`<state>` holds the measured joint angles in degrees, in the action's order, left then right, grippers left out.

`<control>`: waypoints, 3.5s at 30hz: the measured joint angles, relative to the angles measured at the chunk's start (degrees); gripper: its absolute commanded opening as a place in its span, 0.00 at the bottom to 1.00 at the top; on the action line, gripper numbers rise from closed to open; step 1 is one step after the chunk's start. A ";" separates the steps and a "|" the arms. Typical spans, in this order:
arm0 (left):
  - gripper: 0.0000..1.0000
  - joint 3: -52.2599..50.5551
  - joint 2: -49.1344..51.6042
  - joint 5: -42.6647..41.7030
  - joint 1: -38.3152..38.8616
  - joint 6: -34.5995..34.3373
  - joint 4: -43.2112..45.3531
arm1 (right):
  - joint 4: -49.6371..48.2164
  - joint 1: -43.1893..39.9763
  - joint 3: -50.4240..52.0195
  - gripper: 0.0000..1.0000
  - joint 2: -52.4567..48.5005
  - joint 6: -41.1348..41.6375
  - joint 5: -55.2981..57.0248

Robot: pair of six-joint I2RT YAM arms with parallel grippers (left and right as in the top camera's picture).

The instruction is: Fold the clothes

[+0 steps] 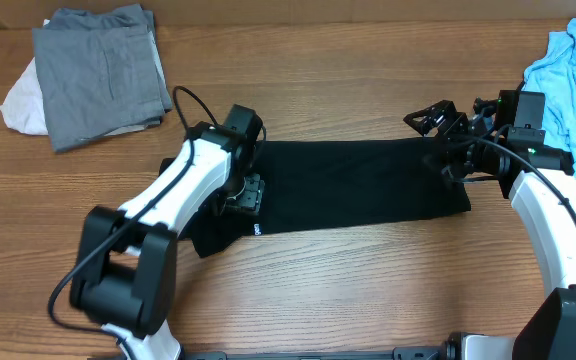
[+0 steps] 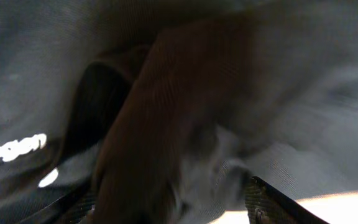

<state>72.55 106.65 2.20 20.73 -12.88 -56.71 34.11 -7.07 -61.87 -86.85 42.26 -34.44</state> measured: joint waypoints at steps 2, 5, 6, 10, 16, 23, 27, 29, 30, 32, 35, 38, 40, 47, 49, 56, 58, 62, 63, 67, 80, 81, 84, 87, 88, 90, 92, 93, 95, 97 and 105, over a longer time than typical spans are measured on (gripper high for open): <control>0.68 -0.15 2.03 0.87 0.00 -0.02 0.59 | 0.76 0.00 0.00 1.00 0.00 -0.63 0.37; 0.64 -0.31 3.21 1.84 0.00 0.00 1.31 | 1.90 0.00 0.00 1.00 0.00 -1.18 1.62; 0.62 -0.31 3.21 2.16 0.00 0.00 1.46 | 2.10 -0.02 0.00 1.00 0.00 -1.38 2.08; 0.57 -0.11 3.21 3.26 0.00 0.00 0.90 | 2.64 -0.02 0.00 1.00 0.00 -2.34 3.41; 0.50 4.63 3.21 4.87 0.00 -0.02 -3.65 | 3.17 0.00 0.00 1.00 0.00 -3.08 4.72; 0.43 8.35 3.21 6.10 -0.11 0.00 -4.17 | 5.68 0.00 0.00 1.00 0.00 -3.65 6.84; 0.38 8.35 3.21 6.25 -0.63 0.02 -4.35 | 6.01 0.00 0.00 1.00 0.00 -4.13 7.69; 0.41 8.35 3.21 6.25 -1.09 0.02 -4.35 | 5.99 0.00 0.00 1.00 0.00 -4.20 7.89; 0.45 8.33 3.21 6.25 -1.42 0.02 -4.37 | 5.99 0.00 0.00 1.00 0.00 -4.35 7.91; 0.51 8.35 3.21 6.21 -2.12 0.07 -4.50 | 5.99 0.00 0.00 1.00 0.00 -4.42 7.91; 0.61 8.33 3.21 5.55 -3.06 1.16 -5.09 | 6.01 0.00 0.00 1.00 0.00 -4.50 7.93; 0.49 8.33 3.21 3.96 -3.58 2.51 -5.07 | 6.01 0.00 0.00 1.00 0.00 -4.59 7.93; 0.37 8.33 3.50 3.02 -3.58 3.17 -5.07 | 6.01 0.00 0.00 1.00 0.00 -4.57 7.93; 0.04 8.31 5.40 1.53 -3.58 4.33 -5.07 | 5.99 0.00 0.00 1.00 0.00 -4.59 7.93; 0.04 8.31 5.40 1.86 -3.58 4.13 -5.29 | 6.01 0.00 0.00 1.00 0.00 -4.59 7.96; 0.17 8.90 5.44 8.39 -4.52 -0.46 -8.02 | 6.10 0.00 0.00 1.00 0.00 -4.57 7.96; 0.39 9.57 5.44 9.57 -5.51 -1.62 -7.78 | 6.40 0.00 0.00 1.00 0.00 -4.59 7.96; 1.00 10.49 5.44 11.04 -8.20 -2.84 -7.39 | 6.71 -0.02 0.00 1.00 0.00 -4.61 7.93; 1.00 10.49 5.44 11.23 -8.59 -2.86 -7.43 | 6.75 -0.02 0.00 0.99 0.00 -4.59 7.96; 1.00 10.54 5.44 11.98 -9.25 -3.10 -7.45 | 7.02 0.00 0.00 1.00 0.00 -4.63 7.96; 0.75 30.01 5.95 5.77 -8.94 -6.73 -23.08 | 7.74 -0.02 0.00 1.00 0.00 -4.66 8.33; 0.69 30.80 5.88 3.48 -8.76 -6.67 -23.28 | 7.76 0.00 0.00 1.00 0.00 -4.66 8.33; 0.70 30.71 5.88 -3.17 -7.56 -6.47 -23.78 | 7.78 0.00 0.00 1.00 0.00 -4.74 8.33; 0.63 28.44 5.88 -8.81 -6.01 -6.49 -23.30 | 7.87 0.00 0.00 1.00 0.00 -4.79 8.33; 0.61 27.23 5.88 -10.69 -5.51 -6.49 -22.64 | 7.87 0.00 0.00 1.00 0.00 -4.74 8.33; 0.60 24.04 5.88 -14.19 -4.48 -6.93 -20.24 | 7.87 0.00 0.00 1.00 0.00 -4.76 8.31; 0.56 20.15 5.88 -17.07 -3.41 -8.79 -16.85 | 7.87 0.00 0.00 1.00 0.00 -4.76 8.35; 0.56 18.14 5.90 -18.14 -2.86 -10.19 -15.28 | 7.89 -0.02 0.00 1.00 0.00 -4.79 8.35; 0.59 14.93 5.90 -19.65 -1.99 -13.00 -12.79 | 7.89 0.00 0.00 1.00 0.00 -4.79 8.33; 0.60 12.37 5.92 -20.61 -1.64 -16.17 -9.90 | 7.89 0.00 0.00 1.00 0.00 -4.76 8.33; 0.60 9.18 5.92 -18.10 -1.68 -27.63 -5.16 | 8.09 0.00 0.00 1.00 0.00 -4.79 8.35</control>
<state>81.73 112.57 -15.90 19.05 -40.51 -61.87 42.19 -7.07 -61.87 -86.85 37.47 -26.09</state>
